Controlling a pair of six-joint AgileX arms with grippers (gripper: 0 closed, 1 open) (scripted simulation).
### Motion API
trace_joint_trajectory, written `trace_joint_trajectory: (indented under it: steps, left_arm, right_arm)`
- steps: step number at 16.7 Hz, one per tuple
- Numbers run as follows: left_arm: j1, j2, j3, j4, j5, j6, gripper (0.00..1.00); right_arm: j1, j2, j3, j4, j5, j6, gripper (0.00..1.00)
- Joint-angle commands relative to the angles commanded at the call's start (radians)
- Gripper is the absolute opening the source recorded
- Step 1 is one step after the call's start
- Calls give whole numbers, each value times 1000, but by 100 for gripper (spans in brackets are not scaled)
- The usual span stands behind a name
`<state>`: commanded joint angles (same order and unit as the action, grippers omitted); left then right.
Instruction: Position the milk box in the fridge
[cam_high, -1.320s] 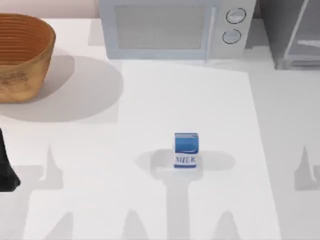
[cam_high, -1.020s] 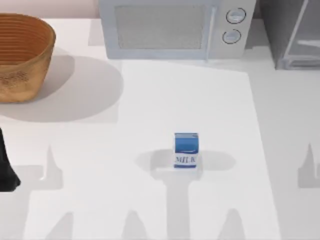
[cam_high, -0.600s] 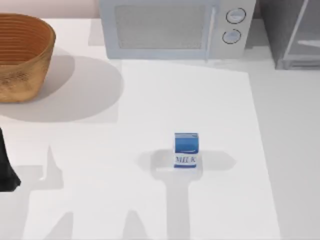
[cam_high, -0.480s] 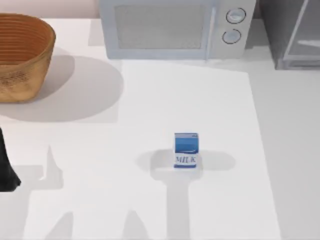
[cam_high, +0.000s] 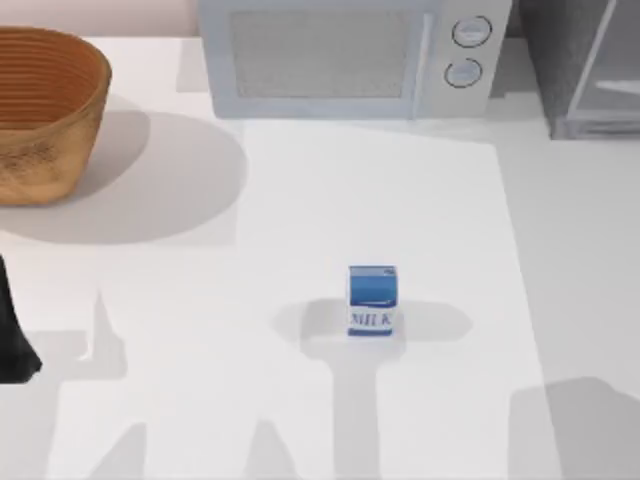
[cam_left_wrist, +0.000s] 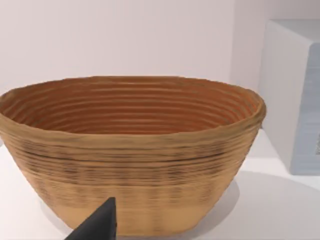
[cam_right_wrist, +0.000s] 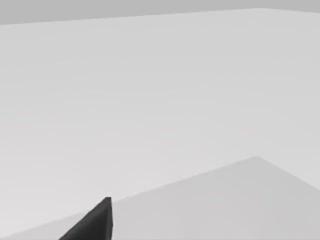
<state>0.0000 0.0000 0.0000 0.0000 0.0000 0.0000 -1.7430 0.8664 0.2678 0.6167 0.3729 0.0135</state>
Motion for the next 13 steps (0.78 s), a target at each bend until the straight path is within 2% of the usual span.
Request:
trace_joint_trajectory:
  steps: [13]
  left_arm:
    - [0,0,0,0,0,0,100]
  right_arm:
    - [-1981,953,278,656,444,5,100]
